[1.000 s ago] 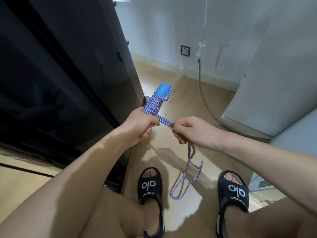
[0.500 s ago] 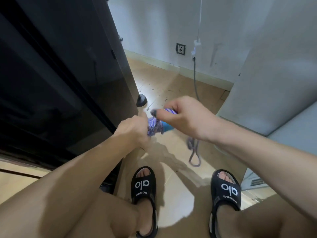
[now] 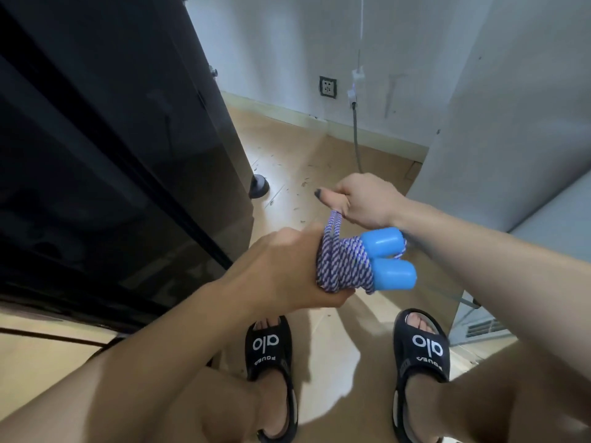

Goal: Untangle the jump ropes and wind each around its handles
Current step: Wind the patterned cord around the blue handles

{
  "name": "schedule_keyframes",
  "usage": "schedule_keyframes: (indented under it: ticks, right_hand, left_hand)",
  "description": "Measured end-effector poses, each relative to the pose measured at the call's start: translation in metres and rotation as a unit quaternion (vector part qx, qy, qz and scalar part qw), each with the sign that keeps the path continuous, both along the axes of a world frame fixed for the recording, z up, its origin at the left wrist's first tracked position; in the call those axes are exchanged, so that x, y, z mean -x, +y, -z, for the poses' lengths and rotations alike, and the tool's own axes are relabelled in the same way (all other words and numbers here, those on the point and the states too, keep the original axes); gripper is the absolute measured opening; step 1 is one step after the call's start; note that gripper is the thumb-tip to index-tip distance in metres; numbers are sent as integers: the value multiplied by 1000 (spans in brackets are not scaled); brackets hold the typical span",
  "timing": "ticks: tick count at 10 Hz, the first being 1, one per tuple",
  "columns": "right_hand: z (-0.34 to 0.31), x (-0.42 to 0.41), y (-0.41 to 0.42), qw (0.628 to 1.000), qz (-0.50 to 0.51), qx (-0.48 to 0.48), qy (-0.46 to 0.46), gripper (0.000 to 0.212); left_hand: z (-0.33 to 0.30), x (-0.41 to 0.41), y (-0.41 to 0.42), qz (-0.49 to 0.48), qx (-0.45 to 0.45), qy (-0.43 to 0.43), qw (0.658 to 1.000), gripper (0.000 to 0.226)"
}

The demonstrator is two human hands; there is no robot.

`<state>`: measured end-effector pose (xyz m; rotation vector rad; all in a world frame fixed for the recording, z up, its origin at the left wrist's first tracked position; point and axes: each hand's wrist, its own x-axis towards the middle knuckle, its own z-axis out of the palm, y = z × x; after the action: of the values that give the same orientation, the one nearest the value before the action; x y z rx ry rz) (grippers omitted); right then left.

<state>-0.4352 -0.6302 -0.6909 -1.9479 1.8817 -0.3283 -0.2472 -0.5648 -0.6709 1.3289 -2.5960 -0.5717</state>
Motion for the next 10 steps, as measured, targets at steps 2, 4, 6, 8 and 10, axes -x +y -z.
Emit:
schedule_keyframes:
  ticks: [2,4,6,8,10]
  right_hand:
    - [11,4,24,981,-17,-156,-111,22]
    - [21,-27,30,985,-56,-74,-149,46]
    - [15,-37,38,986,-150,-4,-75,44]
    - [5,-25,32,942,-27,-160,-294,40]
    - [-15,-27,36,969,-79,-88,-217,44]
  left_hand:
    - [-9,-14,-16,-173,-137,247,944,44]
    - [15,-37,-64,-279,-152,279,906,26]
    - [36,-48,-80,-333,-175,234,897,25]
    - [49,-46,-91,-310,-108,77,942,30]
    - [55,-44,-90,-290,-69,-66,952,34]
